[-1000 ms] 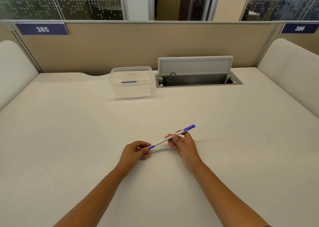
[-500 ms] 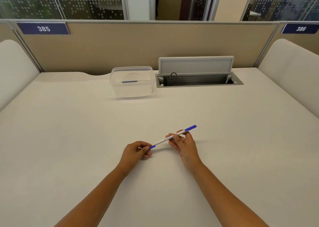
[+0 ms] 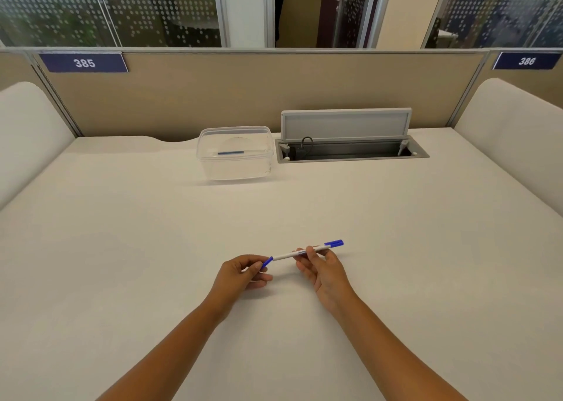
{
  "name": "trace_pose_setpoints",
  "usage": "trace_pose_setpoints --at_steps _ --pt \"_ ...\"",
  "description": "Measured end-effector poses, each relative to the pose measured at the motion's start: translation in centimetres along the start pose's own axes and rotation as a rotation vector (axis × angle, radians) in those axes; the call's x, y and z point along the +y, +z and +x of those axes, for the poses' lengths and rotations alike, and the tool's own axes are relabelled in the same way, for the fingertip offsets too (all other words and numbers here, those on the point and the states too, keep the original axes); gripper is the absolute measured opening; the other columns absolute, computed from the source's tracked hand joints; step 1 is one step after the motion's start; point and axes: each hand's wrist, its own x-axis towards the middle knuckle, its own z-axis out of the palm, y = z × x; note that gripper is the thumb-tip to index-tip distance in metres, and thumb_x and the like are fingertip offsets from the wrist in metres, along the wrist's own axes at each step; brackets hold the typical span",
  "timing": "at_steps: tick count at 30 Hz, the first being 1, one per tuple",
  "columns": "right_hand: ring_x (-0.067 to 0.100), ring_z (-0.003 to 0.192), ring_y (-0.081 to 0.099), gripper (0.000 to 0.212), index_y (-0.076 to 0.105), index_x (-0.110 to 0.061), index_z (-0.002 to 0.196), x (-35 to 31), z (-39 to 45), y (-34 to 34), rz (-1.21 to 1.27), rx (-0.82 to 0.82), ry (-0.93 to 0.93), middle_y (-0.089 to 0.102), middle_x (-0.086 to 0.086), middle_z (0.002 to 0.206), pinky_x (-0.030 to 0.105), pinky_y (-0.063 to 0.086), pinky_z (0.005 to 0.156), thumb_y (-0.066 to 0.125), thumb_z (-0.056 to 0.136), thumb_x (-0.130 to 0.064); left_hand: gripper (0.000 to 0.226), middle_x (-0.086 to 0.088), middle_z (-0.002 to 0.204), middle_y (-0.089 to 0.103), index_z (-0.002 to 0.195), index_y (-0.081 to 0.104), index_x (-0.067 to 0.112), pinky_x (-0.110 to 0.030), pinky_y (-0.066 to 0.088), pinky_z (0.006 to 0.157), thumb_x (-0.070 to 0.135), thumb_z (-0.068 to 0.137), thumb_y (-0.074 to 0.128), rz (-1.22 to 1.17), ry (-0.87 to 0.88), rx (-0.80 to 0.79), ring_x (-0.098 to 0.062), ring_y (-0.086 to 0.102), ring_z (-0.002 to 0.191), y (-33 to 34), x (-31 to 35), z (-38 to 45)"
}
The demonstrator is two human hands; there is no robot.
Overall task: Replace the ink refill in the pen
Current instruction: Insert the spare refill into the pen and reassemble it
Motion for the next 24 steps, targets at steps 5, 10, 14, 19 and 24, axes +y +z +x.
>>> trace_pose_setpoints --at_steps 5,10,14,19,24 --pt "0.018 0.081 0.072 0.014 0.052 -0.004 0.101 -0.8 -0.5 0.5 -0.012 -0.03 -0.046 0.07 0.016 0.094 0.021 0.057 0.061 0.057 0.089 -0.01 0.023 -0.008 0.082 0.069 0.086 0.072 0.019 -0.02 0.057 0.061 0.005 0.09 0.054 0.045 0.025 -0.035 -0.017 0.072 0.07 -0.3 0.8 0.1" --pt "0.019 0.083 0.073 0.012 0.051 -0.008 0.096 -1.6 -1.2 1.0 -0.127 -0.057 -0.161 0.075 0.007 0.082 0.022 0.058 0.065 0.059 0.089 -0.012 0.02 -0.006 0.079 0.067 0.084 0.072 0.017 -0.017 0.056 0.06 0.005 0.088 0.057 0.123 0.065 -0.041 -0.016 0.072 0.069 -0.7 1.6 0.0" --pt "0.019 0.084 0.073 0.014 0.051 -0.011 0.099 -1.7 -1.7 1.5 -0.234 -0.088 -0.206 0.077 0.003 0.08 0.022 0.058 0.066 0.06 0.088 -0.014 0.019 -0.009 0.081 0.066 0.085 0.069 0.017 -0.016 0.056 0.062 0.003 0.086 0.058 0.208 0.102 -0.055 -0.013 0.072 0.067 -0.3 2.2 -0.1" --pt "0.021 0.087 0.072 0.012 0.051 -0.01 0.097 -1.9 -1.8 1.6 -0.164 -0.114 -0.187 0.076 0.007 0.085 0.023 0.058 0.067 0.059 0.088 -0.012 0.016 -0.006 0.08 0.066 0.09 0.068 0.017 -0.019 0.057 0.062 0.005 0.086 0.059 0.193 0.155 -0.034 -0.015 0.072 0.069 0.1 3.0 0.0" --pt "0.019 0.084 0.073 0.009 0.053 -0.009 0.095 -2.7 -1.4 1.3 -0.044 -0.086 -0.175 0.076 0.008 0.084 0.021 0.057 0.065 0.059 0.089 -0.011 0.031 -0.008 0.068 0.068 0.08 0.067 0.008 -0.026 0.059 0.057 0.032 0.091 0.052 0.102 0.01 0.064 -0.019 0.07 0.062 0.2 3.7 -0.2"
